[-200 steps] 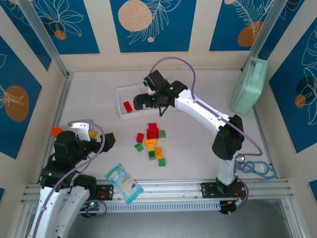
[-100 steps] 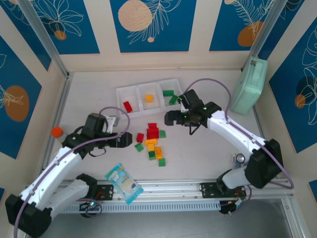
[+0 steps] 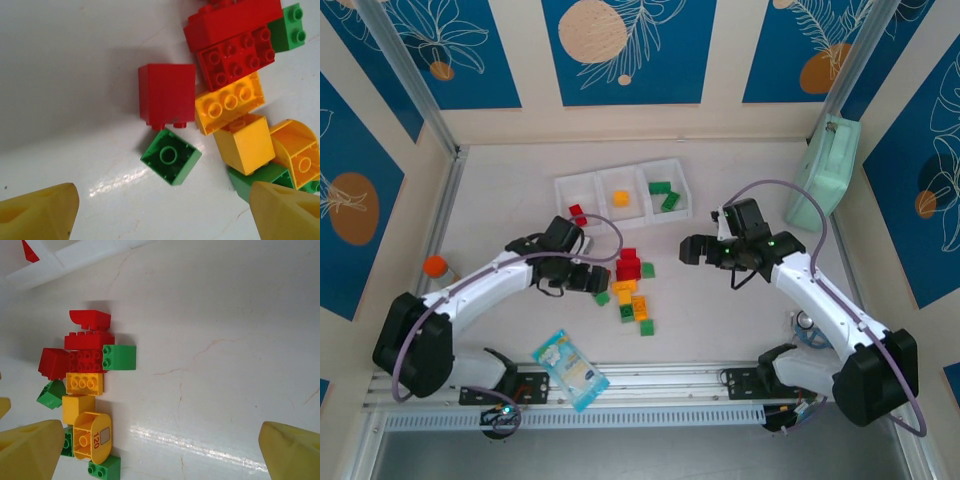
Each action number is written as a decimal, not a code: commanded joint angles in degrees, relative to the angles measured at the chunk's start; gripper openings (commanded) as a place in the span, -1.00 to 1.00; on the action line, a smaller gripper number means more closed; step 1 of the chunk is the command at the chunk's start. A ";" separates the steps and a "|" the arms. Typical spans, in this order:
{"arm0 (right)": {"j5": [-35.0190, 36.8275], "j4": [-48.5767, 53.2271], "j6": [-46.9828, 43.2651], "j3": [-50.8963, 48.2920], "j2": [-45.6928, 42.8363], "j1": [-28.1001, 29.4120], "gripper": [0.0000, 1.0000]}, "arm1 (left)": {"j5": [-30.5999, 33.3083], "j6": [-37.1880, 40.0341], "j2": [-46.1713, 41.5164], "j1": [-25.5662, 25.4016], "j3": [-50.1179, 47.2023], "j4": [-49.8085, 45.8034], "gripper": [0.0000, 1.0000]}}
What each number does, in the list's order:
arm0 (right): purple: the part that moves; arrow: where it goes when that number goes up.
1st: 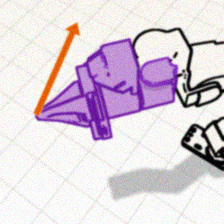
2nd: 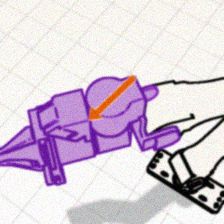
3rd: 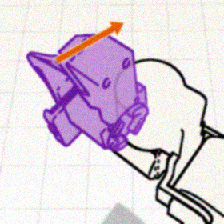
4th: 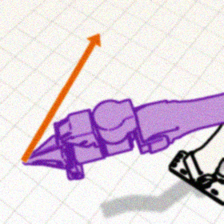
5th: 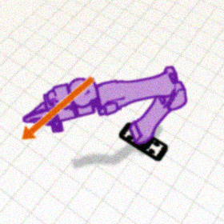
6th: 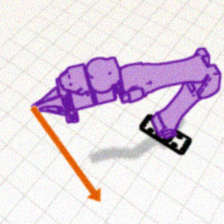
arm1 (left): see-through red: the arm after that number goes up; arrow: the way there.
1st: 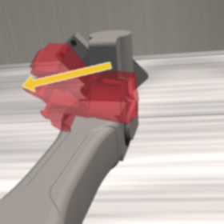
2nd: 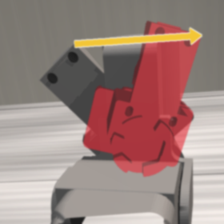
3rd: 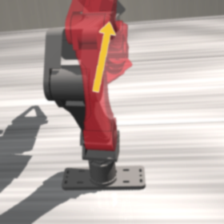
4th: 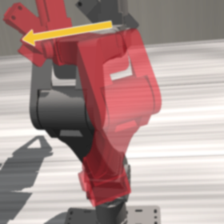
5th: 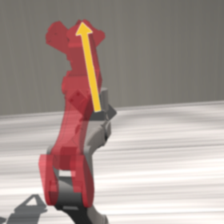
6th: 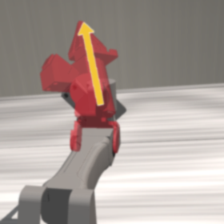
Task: Sort the legos into containers by color
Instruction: Pick up the lego from the center of the table.
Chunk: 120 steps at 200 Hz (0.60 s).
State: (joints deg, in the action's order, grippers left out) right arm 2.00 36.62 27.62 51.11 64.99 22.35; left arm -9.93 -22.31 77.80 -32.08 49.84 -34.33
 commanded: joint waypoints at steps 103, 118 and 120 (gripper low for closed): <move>-2.09 -0.39 -0.73 -1.15 -1.45 -1.76 0.99 | 5.20 7.88 16.36 -2.27 10.82 -3.49 0.54; -2.00 -0.32 -0.70 -1.15 -1.40 -1.82 0.99 | 5.25 7.88 17.34 -2.70 11.06 -2.82 0.52; -2.00 -0.32 -0.65 -1.18 -1.39 -1.86 0.99 | 5.17 7.86 17.44 -2.68 11.08 -2.71 0.52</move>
State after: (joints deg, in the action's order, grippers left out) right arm 1.04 36.60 27.44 50.43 64.18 20.93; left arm -6.66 -15.94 93.65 -33.82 59.00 -35.90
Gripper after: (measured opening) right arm 0.995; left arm 0.765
